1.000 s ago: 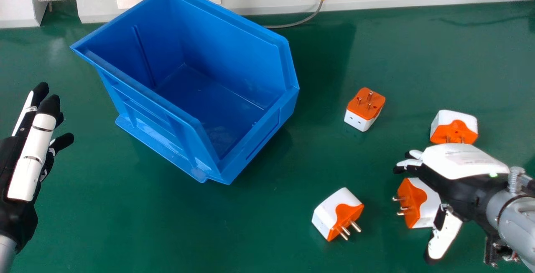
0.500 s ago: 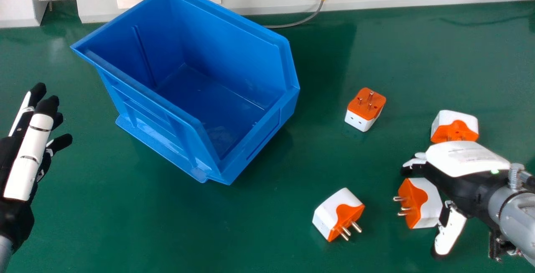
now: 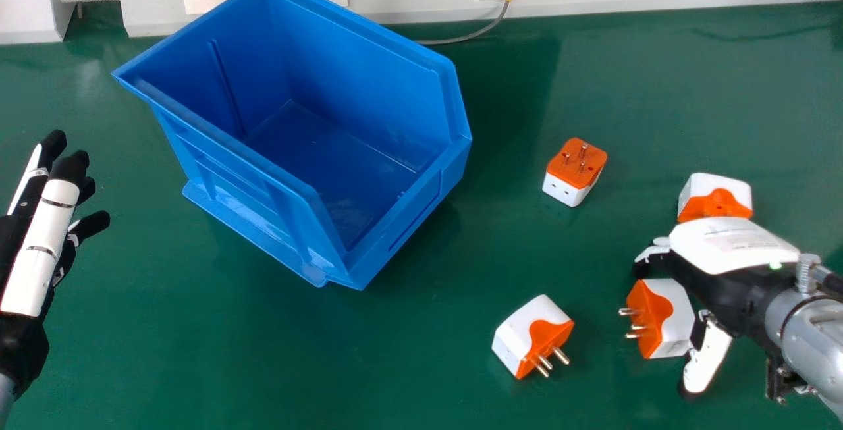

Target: Pick all objects and put in blue box

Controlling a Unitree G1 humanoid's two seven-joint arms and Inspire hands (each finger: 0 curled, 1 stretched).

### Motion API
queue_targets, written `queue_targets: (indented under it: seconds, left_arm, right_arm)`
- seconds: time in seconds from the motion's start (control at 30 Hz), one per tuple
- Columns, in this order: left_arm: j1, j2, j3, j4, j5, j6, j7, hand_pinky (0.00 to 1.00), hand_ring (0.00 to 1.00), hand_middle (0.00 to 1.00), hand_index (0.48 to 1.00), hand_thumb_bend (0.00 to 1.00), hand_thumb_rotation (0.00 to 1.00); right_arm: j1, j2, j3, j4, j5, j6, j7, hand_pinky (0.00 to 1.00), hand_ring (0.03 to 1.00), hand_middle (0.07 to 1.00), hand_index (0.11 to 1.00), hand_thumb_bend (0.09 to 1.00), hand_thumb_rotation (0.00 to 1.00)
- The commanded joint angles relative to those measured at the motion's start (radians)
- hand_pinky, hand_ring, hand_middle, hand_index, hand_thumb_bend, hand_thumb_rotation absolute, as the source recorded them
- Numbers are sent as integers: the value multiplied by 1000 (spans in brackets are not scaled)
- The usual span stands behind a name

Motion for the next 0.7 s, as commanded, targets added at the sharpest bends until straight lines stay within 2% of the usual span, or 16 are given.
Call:
queue_targets:
  seconds: [0.0,0.23,0.47,0.67]
  left_arm:
    - [-1,24,17,-19,-7,-13,1,894,964,981,1000,540,959]
    - [3,23,14,-27,0,-12,3,890,962,980,1000,565,954]
    - [7,18,9,-49,3,-3,9,888,961,979,1000,577,950]
    - [5,18,7,-44,3,-7,8,886,960,978,1000,543,953]
  right_arm:
    - [-22,0,2,16,-22,-2,-10,768,890,911,819,821,12]
    - [-23,8,2,18,-20,-1,-27,749,875,894,803,823,19]
    - [-30,9,0,31,-14,-16,-41,733,852,872,785,826,24]
    - [-31,8,1,38,-15,-18,-44,728,842,865,776,827,25]
